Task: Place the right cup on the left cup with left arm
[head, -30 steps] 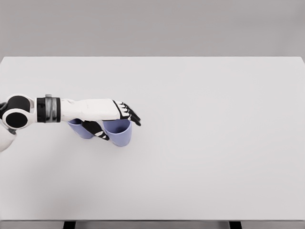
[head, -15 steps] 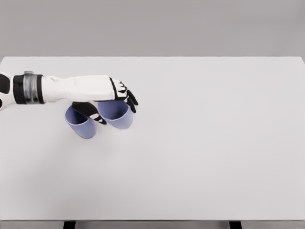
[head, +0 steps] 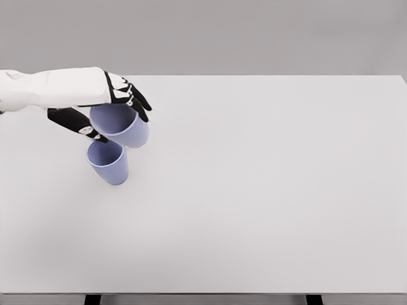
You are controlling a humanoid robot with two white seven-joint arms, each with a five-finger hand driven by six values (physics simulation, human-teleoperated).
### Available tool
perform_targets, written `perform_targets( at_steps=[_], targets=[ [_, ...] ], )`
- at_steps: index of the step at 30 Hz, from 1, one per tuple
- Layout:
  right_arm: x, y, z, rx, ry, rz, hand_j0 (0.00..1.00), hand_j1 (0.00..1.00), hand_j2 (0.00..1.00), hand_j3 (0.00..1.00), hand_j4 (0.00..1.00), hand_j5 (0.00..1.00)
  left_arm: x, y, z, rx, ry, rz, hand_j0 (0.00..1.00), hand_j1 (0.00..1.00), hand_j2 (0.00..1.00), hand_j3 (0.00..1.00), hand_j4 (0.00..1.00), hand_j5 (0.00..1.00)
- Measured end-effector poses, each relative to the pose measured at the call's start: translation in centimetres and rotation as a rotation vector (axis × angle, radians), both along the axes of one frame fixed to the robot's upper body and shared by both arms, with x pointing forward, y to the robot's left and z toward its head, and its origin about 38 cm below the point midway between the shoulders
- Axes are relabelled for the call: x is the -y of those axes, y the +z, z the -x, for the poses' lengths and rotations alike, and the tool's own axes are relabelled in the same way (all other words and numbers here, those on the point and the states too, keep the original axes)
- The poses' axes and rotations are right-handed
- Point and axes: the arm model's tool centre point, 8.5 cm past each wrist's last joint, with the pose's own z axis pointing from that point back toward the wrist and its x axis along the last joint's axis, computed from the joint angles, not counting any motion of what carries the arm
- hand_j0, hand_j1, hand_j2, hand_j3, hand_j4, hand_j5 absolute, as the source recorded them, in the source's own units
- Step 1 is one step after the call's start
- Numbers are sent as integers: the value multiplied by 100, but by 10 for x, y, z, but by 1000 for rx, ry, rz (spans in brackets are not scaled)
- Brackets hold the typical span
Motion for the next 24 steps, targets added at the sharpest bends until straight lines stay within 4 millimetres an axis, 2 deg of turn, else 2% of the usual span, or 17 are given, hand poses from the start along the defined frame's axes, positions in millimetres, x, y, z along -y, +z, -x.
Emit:
perform_targets(
  at_steps=[5, 9, 15, 24],
  targets=[
    [0, 0, 0, 0, 0, 0, 100, 100, 100, 100, 100, 100, -25, 4, 3, -1, 58, -39, 62, 62, 62, 62, 62, 62],
    [0, 0, 0, 0, 0, 0, 100, 100, 100, 100, 100, 100, -37, 0, 2, -20, 91, -54, 62, 62, 62, 62, 62, 62],
    [0, 0, 0, 0, 0, 0, 100, 100, 100, 100, 100, 100, -51, -19, 0, -72, 135, -66, 63, 63, 63, 63, 63, 63],
    [0, 0, 0, 0, 0, 0, 100, 100, 100, 100, 100, 100, -63, -25, -9, -86, 184, -68, 63, 63, 63, 63, 63, 63]
  ],
)
